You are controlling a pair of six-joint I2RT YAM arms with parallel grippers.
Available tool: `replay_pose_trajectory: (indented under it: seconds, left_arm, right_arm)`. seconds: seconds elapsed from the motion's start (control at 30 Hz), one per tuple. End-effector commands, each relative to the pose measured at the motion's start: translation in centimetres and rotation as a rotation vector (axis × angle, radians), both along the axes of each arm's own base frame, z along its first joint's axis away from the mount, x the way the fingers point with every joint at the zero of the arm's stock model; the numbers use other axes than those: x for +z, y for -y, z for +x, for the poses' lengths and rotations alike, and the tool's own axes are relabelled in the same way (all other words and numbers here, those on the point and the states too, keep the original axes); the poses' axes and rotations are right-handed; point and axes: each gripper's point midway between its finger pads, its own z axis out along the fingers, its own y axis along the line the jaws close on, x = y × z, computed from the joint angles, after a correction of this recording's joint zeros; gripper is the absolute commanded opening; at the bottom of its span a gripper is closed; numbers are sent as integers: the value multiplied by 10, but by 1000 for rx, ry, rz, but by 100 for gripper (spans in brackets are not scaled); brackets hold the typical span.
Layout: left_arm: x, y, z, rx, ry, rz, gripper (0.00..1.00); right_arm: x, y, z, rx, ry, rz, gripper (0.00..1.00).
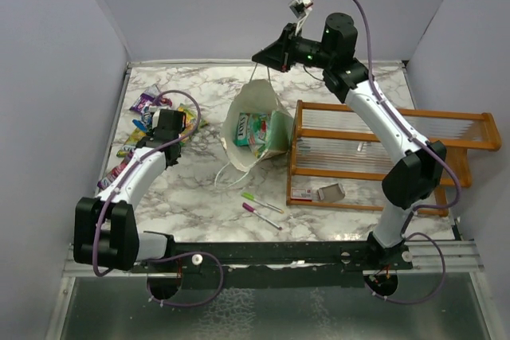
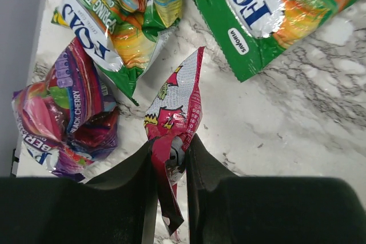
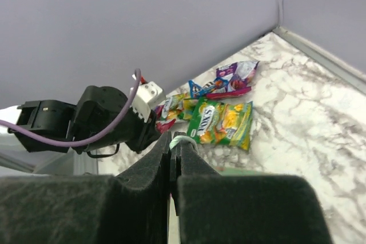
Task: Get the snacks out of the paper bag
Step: Place the snack at the center of the board.
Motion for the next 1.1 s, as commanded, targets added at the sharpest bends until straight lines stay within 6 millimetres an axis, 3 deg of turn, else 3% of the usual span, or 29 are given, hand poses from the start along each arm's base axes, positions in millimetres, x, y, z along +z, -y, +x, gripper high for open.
replay_pose_trajectory:
  seconds: [0.0,0.2,0.33,0.5,0.67,0.77,0.87,0.93,1.0,1.07]
  left_arm:
    - [-21,-1,4,-12,-77,-29,0]
    - [-36,0,7,-27,-140,-71,5]
    - [-38,2,6,-37,-140,-91,15]
    - [-40,-4,5,-16,-143,-86,27]
    - [-42,-7,6,-4,-156,-109,55]
    - [-38,-2,8,-25,-132,-133,69]
    - [-30,0,10,-40,-91,-145,75]
    - [-20,2,12,-50,-47,-154,76]
    - [-9,3,13,-52,4,-162,81]
    - [5,7,14,-62,63,-185,83]
  right_arm:
    - [40,9,35,-98,238,-40,1]
    - [56,16,71,-93,419,-71,1]
    - [71,15,72,-21,535,-74,1]
    - [56,2,48,179,565,-39,1]
    - [-2,-24,16,402,364,-15,1]
    - [-30,-39,-17,488,275,-32,1]
    - [-50,-35,-58,608,240,-27,1]
    - [-57,-27,-75,639,225,-26,1]
    - [-61,-20,-86,647,231,-37,1]
    - [-67,-19,-82,566,205,-64,1]
